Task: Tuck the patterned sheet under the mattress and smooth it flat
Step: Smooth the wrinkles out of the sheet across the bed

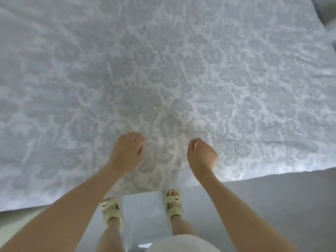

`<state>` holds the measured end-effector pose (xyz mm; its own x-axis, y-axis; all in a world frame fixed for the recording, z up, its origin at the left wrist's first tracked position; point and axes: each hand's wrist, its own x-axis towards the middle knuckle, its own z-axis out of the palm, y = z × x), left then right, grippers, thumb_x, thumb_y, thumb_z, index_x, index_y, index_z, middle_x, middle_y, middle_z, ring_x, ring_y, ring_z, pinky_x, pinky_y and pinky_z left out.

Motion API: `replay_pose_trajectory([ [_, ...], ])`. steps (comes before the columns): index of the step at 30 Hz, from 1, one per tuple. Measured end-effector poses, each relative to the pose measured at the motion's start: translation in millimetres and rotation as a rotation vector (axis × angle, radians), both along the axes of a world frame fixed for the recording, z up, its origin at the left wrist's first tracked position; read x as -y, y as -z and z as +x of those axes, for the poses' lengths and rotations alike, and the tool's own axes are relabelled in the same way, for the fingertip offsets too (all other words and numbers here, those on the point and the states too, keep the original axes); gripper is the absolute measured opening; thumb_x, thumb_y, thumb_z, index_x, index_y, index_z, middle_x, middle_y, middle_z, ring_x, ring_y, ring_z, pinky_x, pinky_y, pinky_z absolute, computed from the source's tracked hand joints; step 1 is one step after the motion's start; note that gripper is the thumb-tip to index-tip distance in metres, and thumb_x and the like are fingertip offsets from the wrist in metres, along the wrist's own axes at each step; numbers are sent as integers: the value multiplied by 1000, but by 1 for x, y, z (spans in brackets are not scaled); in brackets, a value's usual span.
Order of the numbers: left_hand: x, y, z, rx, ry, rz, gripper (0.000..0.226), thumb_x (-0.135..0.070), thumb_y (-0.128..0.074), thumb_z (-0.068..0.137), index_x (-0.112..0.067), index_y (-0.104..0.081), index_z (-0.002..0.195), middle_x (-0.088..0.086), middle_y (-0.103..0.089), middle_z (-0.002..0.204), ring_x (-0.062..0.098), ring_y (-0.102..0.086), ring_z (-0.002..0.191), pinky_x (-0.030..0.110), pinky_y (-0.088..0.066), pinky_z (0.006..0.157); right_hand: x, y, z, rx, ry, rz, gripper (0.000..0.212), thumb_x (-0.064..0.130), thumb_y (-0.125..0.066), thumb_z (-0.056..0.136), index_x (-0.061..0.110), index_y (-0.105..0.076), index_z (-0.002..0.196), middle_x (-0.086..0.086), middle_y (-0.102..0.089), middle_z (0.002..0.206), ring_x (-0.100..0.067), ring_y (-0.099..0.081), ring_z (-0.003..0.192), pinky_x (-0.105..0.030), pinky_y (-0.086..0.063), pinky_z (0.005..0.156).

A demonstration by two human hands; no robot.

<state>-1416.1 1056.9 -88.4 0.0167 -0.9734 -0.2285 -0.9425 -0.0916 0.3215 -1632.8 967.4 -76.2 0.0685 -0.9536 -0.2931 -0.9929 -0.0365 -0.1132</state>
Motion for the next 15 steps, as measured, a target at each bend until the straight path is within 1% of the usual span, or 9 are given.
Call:
replay_pose_trajectory([
  [2,-8,-10,39,88,-142,-4,36,-23,-40,83,-9,-69,101,13,-69,106,31,-66,98,41,-52,80,18,-5,51,67,-220,-36,36,32,-30,100,18,-60,114,-1,-65,95,-21,-60,85,-32,-48,71],
  [4,-21,-12,76,148,-242,-9,31,-19,-53,82,-7,-69,106,17,-67,114,36,-63,107,46,-50,87,34,-2,97,83,-367,-21,41,35,-30,101,19,-48,134,-3,-59,124,-24,-55,110,-36,-44,88],
  [5,-28,-10,93,173,-264,1,33,-18,-56,83,-7,-67,111,18,-63,122,38,-58,114,49,-47,93,42,0,119,75,-418,-11,44,36,-30,101,19,-42,140,-4,-53,134,-25,-50,119,-38,-42,95],
  [7,-41,-2,125,208,-274,52,41,-20,-49,92,-9,-54,131,16,-44,144,37,-38,134,50,-30,109,56,11,156,71,-465,-12,49,37,-31,100,18,-33,145,-6,-41,146,-27,-40,131,-42,-37,103],
  [9,-53,13,163,230,-352,87,49,-28,-33,99,-15,-30,147,8,-20,157,30,-14,145,49,-11,117,68,27,185,46,-440,-7,53,39,-30,100,18,-24,149,-9,-28,154,-27,-29,139,-44,-29,110],
  [11,-64,28,213,221,-469,73,52,-34,-26,101,-19,-18,150,5,-12,159,26,-5,147,49,-4,118,77,47,216,-3,-338,20,55,40,-27,100,19,-17,150,-10,-19,157,-28,-20,143,-49,-25,112],
  [13,-87,47,275,187,-569,63,53,-39,-23,100,-21,-17,150,5,-14,158,26,-7,147,49,-4,117,66,71,273,-65,-116,91,56,43,-22,100,24,-12,151,-11,-10,158,-32,-12,143,-56,-19,112],
  [14,-108,57,307,181,-610,72,53,-41,-22,100,-22,-20,150,5,-19,157,26,-12,146,50,-5,116,45,86,314,-89,5,113,56,44,-20,99,27,-10,151,-13,-5,158,-35,-6,143,-60,-13,111],
  [15,-135,67,336,193,-647,66,54,-43,-20,99,-22,-25,148,5,-27,155,26,-18,145,50,-7,115,13,100,360,-97,55,119,57,45,-19,98,28,-10,151,-15,-1,158,-40,-1,143,-63,-6,110],
])
